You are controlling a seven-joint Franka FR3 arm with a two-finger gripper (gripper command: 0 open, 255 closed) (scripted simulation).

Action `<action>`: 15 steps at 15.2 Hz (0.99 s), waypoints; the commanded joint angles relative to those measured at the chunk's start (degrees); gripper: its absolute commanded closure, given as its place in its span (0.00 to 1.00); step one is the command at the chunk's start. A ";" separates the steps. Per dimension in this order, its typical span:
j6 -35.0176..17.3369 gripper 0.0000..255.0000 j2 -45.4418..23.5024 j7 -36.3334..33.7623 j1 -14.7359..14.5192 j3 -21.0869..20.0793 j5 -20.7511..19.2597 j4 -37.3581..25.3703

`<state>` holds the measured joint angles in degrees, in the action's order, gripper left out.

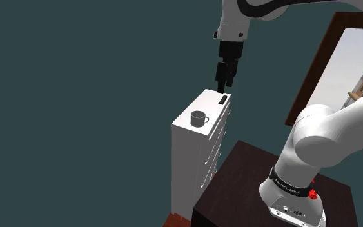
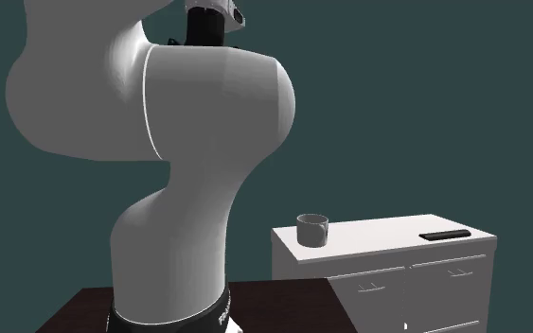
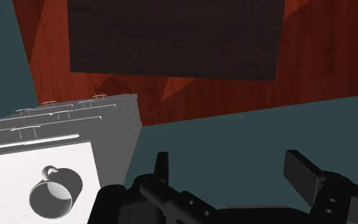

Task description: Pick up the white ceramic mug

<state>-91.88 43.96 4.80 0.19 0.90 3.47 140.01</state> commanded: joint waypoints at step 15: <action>-22.66 0.00 -20.73 13.31 4.01 10.76 -5.49 1.47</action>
<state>-113.12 25.58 16.90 3.98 10.76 -1.87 142.57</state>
